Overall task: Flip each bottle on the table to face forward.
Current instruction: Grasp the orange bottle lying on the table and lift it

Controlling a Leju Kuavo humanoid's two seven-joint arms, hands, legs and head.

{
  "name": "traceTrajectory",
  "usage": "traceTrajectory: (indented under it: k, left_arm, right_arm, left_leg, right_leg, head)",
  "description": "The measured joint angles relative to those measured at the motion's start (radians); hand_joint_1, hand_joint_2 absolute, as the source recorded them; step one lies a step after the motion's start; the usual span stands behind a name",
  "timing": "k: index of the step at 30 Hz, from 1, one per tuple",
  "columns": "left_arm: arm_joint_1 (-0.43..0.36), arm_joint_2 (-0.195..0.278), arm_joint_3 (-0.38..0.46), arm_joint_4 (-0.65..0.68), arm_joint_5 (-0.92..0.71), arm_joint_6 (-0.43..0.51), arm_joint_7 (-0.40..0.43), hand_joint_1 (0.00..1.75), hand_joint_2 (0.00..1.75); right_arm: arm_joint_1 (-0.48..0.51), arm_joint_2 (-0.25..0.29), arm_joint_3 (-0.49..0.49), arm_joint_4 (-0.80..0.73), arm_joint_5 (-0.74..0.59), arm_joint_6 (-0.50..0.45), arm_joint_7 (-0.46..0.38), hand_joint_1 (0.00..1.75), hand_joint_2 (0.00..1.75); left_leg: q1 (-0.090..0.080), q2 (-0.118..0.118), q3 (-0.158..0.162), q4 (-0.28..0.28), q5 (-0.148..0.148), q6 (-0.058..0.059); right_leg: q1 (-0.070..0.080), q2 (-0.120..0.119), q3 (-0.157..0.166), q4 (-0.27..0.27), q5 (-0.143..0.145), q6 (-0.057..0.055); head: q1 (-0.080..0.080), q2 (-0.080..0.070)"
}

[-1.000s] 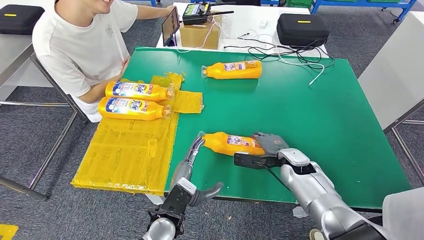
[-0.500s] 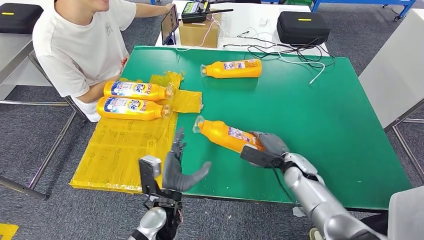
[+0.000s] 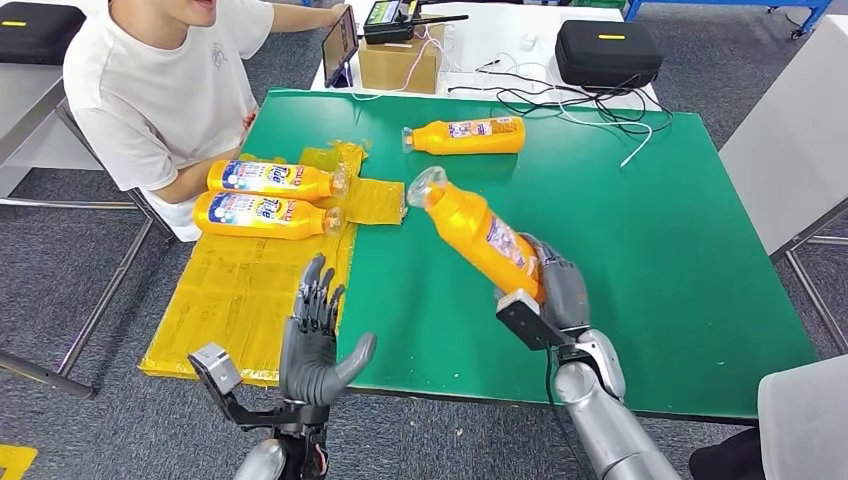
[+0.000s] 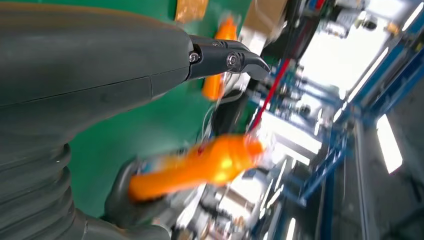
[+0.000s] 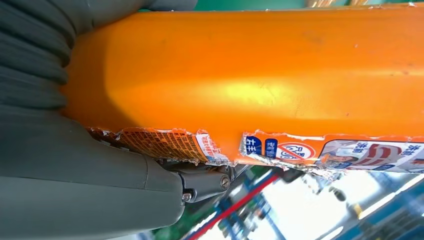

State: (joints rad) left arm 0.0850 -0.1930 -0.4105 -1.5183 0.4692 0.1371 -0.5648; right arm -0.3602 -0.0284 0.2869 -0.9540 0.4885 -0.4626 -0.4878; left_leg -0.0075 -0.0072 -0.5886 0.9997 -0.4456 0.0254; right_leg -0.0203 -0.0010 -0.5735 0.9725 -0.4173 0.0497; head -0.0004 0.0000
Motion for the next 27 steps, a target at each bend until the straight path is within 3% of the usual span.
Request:
traceTrajectory:
  k: [6, 11, 16, 23, 27]
  left_arm:
    - [0.012, 0.025, -0.026, 0.006, 0.026, -0.075, 0.021, 0.00, 1.75]
    - [-0.007, 0.029, -0.042, 0.025, 0.063, -0.159, 0.029, 0.00, 1.75]
    - [-0.023, 0.027, -0.042, 0.036, 0.076, -0.173, 0.024, 0.00, 1.75]
    - [-0.024, 0.027, -0.039, 0.037, 0.072, -0.180, -0.016, 0.03, 1.75]
    - [-0.022, 0.027, -0.030, 0.036, 0.074, -0.212, -0.046, 1.66, 1.75]
  right_arm:
    - [0.039, 0.030, 0.024, -0.053, -0.021, 0.123, -0.048, 1.75, 1.75]
    - [0.079, 0.077, 0.160, -0.106, -0.033, 0.275, -0.139, 1.75, 1.75]
    - [0.106, 0.103, 0.309, -0.144, -0.067, 0.303, -0.195, 1.75, 1.75]
    - [0.097, 0.101, 0.362, -0.157, -0.099, 0.313, -0.193, 1.75, 1.75]
    - [0.077, 0.095, 0.380, -0.156, -0.107, 0.345, -0.189, 1.75, 1.75]
  left_leg:
    - [0.001, 0.000, 0.000, 0.000, 0.000, 0.000]
    - [0.001, 0.002, 0.000, 0.000, 0.000, 0.000]
    - [0.001, 0.001, -0.001, 0.000, 0.000, 0.000]
    - [0.000, 0.001, -0.001, 0.000, 0.000, 0.000]
    - [0.000, 0.002, 0.000, 0.000, 0.000, 0.000]
  right_leg:
    - [0.001, 0.000, 0.000, 0.000, 0.000, 0.000]
    - [0.001, 0.000, -0.002, 0.000, 0.000, 0.000]
    - [0.001, 0.000, -0.002, 0.000, 0.000, 0.000]
    - [0.000, 0.000, -0.001, 0.000, 0.000, 0.000]
    - [0.000, 0.000, -0.001, 0.000, 0.000, 0.000]
  head:
    - [0.000, 0.000]
    - [0.000, 0.000]
    - [0.000, 0.000]
    - [0.000, 0.000]
    - [0.000, 0.000]
